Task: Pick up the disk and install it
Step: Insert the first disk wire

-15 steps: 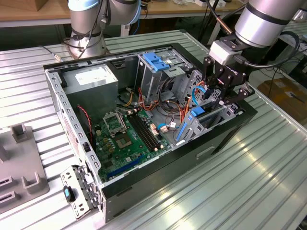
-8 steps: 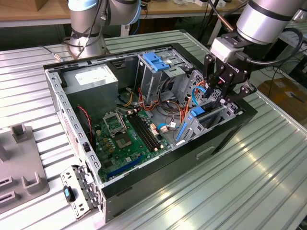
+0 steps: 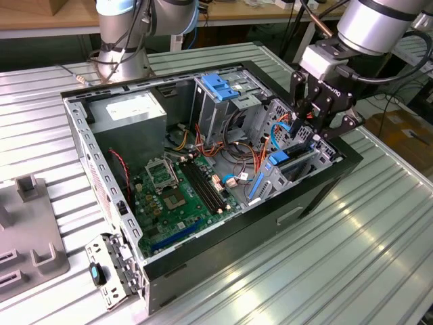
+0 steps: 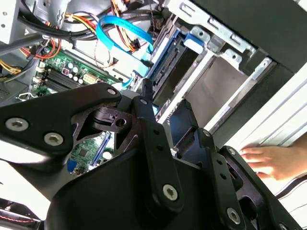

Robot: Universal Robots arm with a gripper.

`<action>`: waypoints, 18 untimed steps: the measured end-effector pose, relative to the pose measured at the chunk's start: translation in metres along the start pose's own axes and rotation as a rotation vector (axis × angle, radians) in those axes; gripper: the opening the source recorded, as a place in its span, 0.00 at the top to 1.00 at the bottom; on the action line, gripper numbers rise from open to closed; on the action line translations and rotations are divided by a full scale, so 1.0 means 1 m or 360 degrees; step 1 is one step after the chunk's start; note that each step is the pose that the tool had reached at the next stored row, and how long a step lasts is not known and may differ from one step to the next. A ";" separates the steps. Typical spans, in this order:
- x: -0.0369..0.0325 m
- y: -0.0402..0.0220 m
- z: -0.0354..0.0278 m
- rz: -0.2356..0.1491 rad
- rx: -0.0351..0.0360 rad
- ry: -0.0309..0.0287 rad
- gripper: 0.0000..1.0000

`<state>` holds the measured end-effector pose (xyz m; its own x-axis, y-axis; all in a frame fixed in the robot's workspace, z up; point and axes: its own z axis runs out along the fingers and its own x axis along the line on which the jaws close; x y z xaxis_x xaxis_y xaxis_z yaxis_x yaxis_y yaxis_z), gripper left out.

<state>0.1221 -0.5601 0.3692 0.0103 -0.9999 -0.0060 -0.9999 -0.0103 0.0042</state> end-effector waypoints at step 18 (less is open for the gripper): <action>-0.0175 -0.0122 0.0133 -0.0001 0.0000 0.00048 0.59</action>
<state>0.1340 -0.5424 0.3559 0.0112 -0.9999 -0.0030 -0.9999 -0.0112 0.0042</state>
